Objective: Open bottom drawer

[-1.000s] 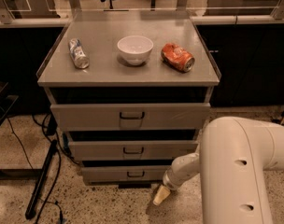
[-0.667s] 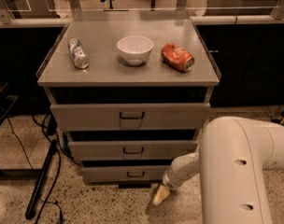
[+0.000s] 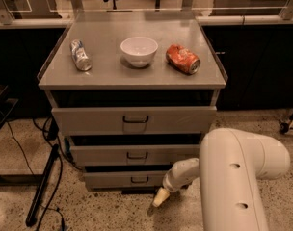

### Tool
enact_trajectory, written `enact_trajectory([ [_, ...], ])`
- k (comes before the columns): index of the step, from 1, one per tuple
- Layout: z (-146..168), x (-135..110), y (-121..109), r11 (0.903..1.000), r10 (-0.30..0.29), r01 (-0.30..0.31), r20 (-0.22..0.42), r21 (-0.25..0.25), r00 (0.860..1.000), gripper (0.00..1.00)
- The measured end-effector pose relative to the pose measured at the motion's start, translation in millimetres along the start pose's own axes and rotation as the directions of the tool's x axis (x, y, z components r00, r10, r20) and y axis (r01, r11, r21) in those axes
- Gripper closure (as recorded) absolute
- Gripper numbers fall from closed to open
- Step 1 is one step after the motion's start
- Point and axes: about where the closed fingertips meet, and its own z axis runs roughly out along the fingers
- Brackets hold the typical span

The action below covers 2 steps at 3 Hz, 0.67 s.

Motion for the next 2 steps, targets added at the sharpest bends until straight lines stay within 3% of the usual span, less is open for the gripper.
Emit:
enact_trajectory([
  [2,29.3,-10.5,-23.3,0.9993,-0.032,0.031,0.012,0.021,0.999,0.00],
])
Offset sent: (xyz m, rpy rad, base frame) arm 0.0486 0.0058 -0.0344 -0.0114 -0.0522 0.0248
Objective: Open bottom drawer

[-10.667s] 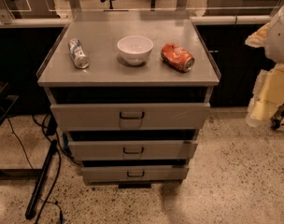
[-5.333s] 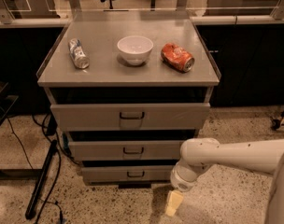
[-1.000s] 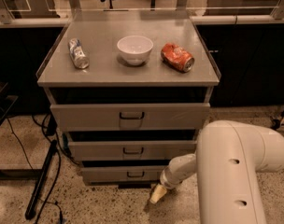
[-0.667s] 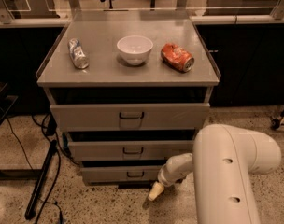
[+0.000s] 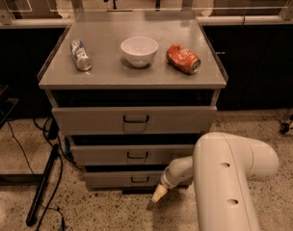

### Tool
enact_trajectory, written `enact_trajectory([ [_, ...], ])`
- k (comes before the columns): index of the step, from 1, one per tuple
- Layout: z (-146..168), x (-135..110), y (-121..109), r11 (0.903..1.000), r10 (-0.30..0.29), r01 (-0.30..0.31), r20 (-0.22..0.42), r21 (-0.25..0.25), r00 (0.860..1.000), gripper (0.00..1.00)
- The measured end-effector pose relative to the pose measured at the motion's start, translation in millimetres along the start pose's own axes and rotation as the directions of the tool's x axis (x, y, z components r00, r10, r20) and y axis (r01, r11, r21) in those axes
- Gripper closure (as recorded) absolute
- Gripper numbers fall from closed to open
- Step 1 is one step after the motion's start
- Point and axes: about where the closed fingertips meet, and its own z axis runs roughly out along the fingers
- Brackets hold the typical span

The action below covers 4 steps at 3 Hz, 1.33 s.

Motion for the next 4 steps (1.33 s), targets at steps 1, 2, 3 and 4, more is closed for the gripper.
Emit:
enact_trajectory([
  [1,11.0,1.0,-6.3,1.0000,-0.007,0.007,-0.011,0.004,1.000,0.00],
  [2,19.4,3.3,-8.0,0.9999,-0.009,0.009,-0.020,0.004,1.000,0.00],
  [3,29.9,8.4,-6.0,0.9999,-0.013,0.013,-0.040,-0.009,0.999,0.00],
  [4,39.0,12.3,-5.5,0.9995,-0.024,0.023,-0.067,-0.020,0.997,0.00],
])
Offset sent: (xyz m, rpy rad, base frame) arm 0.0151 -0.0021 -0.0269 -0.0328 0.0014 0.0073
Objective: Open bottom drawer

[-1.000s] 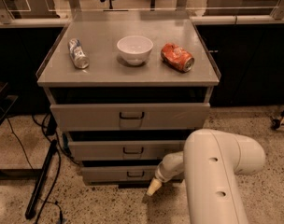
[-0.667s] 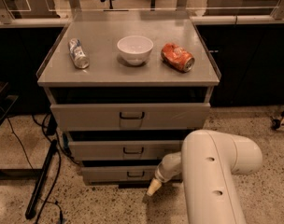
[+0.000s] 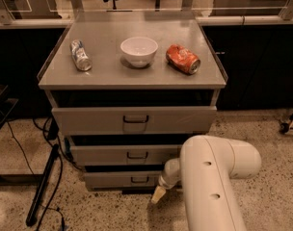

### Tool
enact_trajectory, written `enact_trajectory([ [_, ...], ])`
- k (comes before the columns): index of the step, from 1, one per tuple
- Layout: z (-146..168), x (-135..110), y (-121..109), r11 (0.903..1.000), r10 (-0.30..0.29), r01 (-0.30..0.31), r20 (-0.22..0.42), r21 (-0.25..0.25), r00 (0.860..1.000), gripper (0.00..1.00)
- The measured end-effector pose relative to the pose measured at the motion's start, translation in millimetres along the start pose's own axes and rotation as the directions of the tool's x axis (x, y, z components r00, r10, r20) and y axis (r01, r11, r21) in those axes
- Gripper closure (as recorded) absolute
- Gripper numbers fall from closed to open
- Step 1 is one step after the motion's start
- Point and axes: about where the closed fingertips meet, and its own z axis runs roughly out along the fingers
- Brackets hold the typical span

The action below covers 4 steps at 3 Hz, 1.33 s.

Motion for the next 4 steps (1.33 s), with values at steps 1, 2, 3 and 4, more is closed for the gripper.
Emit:
enact_trajectory([
  [1,-1.2,5.5,10.8,0.9996,-0.016,0.015,-0.026,-0.023,1.000,0.00],
  [2,-3.0,5.0,10.9,0.9996,-0.016,0.015,-0.026,-0.024,1.000,0.00],
  [3,-18.0,21.5,36.1,0.9985,0.000,-0.003,-0.055,-0.054,0.998,0.00],
  [4,-77.0,76.4,105.0,0.9893,0.081,-0.098,-0.157,-0.108,0.984,0.00],
])
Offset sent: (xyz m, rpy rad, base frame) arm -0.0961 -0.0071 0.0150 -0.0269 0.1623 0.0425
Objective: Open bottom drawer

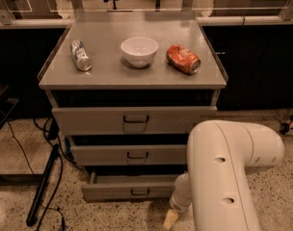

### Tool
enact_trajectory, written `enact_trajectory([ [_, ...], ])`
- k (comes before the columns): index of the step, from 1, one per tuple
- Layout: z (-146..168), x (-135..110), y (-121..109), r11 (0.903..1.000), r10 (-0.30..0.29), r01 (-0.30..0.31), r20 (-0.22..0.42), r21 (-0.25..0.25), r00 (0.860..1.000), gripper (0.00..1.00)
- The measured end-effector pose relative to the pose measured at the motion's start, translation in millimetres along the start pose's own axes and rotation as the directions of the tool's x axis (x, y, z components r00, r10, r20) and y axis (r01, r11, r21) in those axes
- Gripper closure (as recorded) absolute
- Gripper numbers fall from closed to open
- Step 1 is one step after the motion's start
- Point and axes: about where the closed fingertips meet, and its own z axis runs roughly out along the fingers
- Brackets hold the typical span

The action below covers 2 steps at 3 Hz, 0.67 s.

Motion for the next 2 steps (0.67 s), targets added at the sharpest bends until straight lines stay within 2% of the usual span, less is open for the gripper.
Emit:
enact_trajectory([
  [1,1.9,-2.0,3.7,0.9999,-0.017,0.017,-0.001,0.000,1.000,0.00],
  [2,-5.1,-33.3,-24.9,0.9974,-0.045,0.043,0.042,0.059,0.998,0.00],
])
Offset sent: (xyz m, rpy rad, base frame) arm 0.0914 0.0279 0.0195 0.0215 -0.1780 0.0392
